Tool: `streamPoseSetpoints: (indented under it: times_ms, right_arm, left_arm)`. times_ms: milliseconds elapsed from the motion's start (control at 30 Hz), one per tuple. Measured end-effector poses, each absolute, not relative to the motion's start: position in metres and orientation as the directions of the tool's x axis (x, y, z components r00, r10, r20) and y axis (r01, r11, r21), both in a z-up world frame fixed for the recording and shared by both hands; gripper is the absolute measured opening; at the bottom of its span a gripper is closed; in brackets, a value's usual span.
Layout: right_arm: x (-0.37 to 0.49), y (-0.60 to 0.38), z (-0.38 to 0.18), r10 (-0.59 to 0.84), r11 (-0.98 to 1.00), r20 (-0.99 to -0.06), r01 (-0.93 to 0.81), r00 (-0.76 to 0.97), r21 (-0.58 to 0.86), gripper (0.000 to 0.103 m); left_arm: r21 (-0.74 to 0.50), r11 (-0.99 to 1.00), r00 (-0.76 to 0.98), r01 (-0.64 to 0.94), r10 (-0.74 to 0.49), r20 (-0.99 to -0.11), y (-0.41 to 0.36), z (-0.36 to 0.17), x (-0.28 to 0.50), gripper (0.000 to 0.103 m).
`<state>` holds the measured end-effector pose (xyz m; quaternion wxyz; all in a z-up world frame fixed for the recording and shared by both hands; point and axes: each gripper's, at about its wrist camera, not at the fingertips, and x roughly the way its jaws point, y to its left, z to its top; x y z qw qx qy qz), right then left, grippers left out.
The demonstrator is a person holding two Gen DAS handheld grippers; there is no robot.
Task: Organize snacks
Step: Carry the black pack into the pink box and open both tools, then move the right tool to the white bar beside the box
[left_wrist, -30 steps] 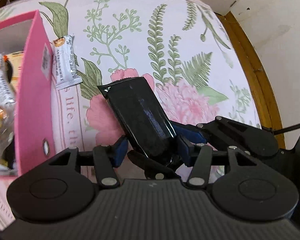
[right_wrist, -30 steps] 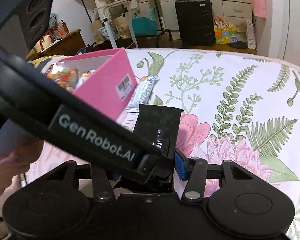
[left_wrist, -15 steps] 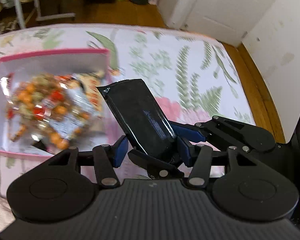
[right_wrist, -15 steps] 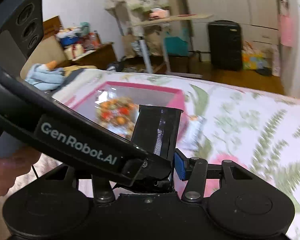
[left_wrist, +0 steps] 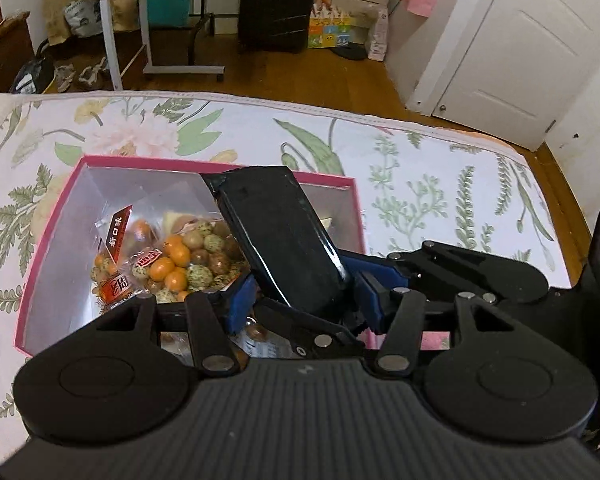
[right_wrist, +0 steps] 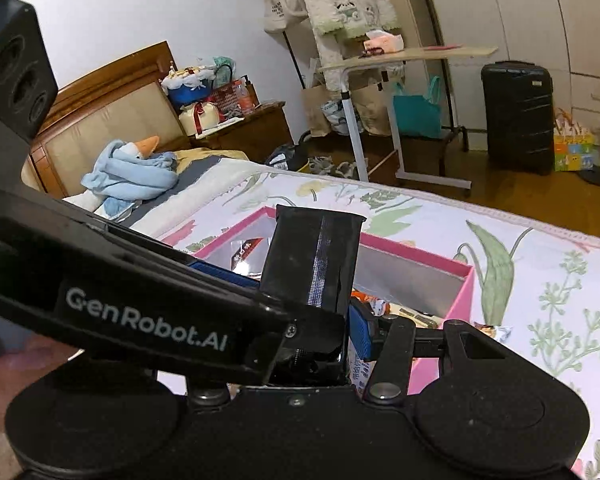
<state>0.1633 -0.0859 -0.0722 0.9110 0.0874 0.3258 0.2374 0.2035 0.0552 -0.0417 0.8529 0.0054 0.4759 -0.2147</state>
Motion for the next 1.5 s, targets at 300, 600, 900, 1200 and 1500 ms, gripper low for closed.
streamPoseSetpoints:
  times_ms: [300,600,900,1200,1500]
  right_arm:
    - [0.133,-0.109,-0.077,0.372,0.928,-0.528,-0.301,0.763,0.218,0.078]
    - [0.116,-0.19,-0.075,0.35,0.929,-0.602,-0.185,0.717,0.319,0.075]
    - [0.145,-0.244,-0.076,0.403,0.887,-0.681,-0.077,0.611,0.455,0.067]
    - [0.178,-0.269,-0.093,0.493,0.842,-0.699,-0.081,0.517,0.534,0.06]
    - [0.231,-0.26,-0.138,0.594,0.791,-0.697,-0.135,0.402,0.597,0.057]
  left_arm:
    - [-0.234,0.926,0.52,0.297,-0.362,-0.773,0.071,-0.046,0.194,0.064]
    - [-0.213,0.892,0.516,0.399,-0.411,-0.752,0.046,-0.034,0.151,0.061]
    - [-0.075,0.874,0.548,0.481,-0.366,-0.752,-0.024,-0.026,0.12,0.046]
    - [-0.028,0.914,0.576,0.406,-0.279,-0.768,-0.095,-0.075,0.12,0.041]
    - [0.08,0.98,0.697,0.18,-0.07,-0.713,-0.12,-0.15,0.138,0.04]
